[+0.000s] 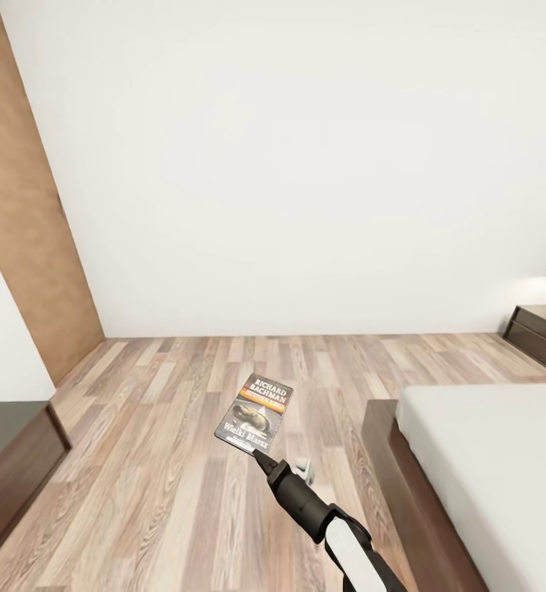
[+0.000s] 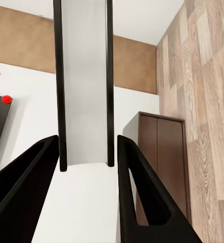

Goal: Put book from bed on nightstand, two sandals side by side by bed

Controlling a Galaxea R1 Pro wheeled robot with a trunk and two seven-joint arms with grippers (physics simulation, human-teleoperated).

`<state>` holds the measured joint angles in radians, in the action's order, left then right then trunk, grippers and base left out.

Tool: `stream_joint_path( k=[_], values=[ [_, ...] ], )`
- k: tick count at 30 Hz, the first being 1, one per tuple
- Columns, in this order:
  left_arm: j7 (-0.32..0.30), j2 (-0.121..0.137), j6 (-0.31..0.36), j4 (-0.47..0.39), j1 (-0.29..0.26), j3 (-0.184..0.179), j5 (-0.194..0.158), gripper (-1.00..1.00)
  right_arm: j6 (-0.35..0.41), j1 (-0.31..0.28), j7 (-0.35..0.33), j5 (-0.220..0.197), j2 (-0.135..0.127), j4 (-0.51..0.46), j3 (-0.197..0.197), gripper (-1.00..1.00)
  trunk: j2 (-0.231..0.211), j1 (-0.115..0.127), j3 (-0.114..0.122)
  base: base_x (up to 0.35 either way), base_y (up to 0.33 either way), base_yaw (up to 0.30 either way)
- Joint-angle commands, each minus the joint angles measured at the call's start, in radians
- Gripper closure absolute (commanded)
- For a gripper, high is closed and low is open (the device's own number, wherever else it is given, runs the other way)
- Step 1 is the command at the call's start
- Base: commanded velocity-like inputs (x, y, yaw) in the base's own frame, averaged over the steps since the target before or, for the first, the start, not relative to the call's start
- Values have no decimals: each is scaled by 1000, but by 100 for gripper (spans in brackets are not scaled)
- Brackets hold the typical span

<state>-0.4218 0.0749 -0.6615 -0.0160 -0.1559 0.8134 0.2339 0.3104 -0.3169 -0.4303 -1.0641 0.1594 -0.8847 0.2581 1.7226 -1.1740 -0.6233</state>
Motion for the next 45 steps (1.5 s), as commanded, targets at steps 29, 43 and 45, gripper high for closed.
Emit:
stream_joint_path(
  k=[29, 43, 45],
  values=[
    [-3, 2, -1, 1, -1, 9, 7, -100, 9, -1, -1, -13, 0, 0, -1, 100, 0, -1, -1, 343, 33, 0],
    [-3, 2, -1, 1, -1, 9, 7, -100, 9, -1, -2, -15, 0, 0, -3, 100, 0, -1, -1, 343, 78, 0],
    [-3, 2, -1, 1, -1, 9, 7, -100, 9, -1, -2, -15, 0, 0, -3, 100, 0, -1, -1, 343, 79, 0]
  ],
)
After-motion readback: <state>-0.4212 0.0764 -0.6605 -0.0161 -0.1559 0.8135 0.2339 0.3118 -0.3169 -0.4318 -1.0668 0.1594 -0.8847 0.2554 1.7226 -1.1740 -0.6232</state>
